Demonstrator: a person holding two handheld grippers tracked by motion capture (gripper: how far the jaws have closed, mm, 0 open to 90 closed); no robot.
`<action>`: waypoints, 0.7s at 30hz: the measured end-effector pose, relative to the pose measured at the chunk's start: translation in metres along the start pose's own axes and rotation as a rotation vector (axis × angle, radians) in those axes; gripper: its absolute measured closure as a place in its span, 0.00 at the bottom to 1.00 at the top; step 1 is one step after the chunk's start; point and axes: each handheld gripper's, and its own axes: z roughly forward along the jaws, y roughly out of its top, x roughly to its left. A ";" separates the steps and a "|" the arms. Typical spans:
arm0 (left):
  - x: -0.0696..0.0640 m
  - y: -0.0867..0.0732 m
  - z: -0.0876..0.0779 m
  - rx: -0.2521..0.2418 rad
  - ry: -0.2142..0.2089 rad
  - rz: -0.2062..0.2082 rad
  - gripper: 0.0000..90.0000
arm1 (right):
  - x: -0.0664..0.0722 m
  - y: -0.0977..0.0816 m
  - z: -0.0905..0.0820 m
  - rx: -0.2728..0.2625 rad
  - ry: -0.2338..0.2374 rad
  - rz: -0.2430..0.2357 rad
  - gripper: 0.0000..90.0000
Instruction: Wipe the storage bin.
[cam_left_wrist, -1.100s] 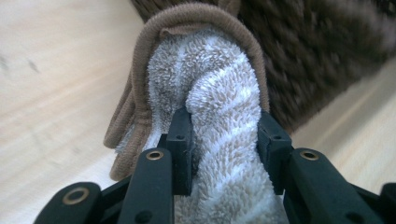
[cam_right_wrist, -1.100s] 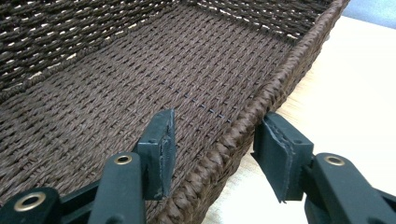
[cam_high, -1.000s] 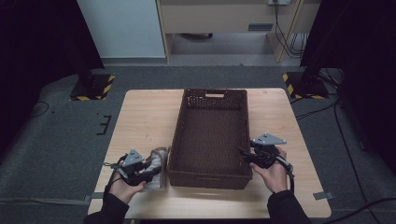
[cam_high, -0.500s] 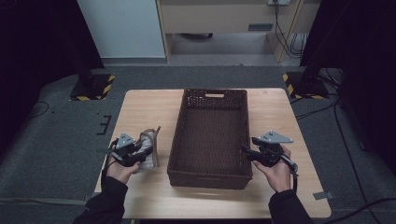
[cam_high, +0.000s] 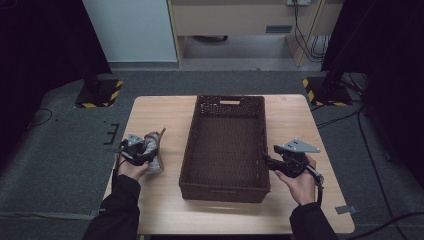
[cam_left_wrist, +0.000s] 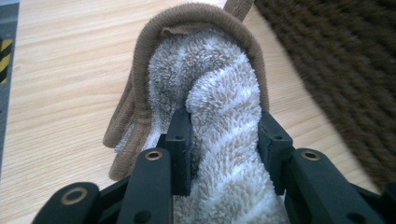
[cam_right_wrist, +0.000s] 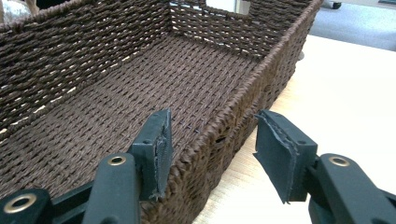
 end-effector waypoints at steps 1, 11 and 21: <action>0.002 -0.001 0.001 0.011 0.004 0.005 0.69 | -0.001 0.000 -0.001 -0.001 -0.001 0.006 0.51; 0.014 -0.010 0.012 0.066 0.040 -0.006 0.68 | -0.007 0.000 -0.004 -0.009 -0.009 0.016 0.50; 0.017 -0.013 0.012 0.012 -0.004 -0.033 0.51 | -0.009 0.005 -0.010 -0.040 -0.008 0.019 0.50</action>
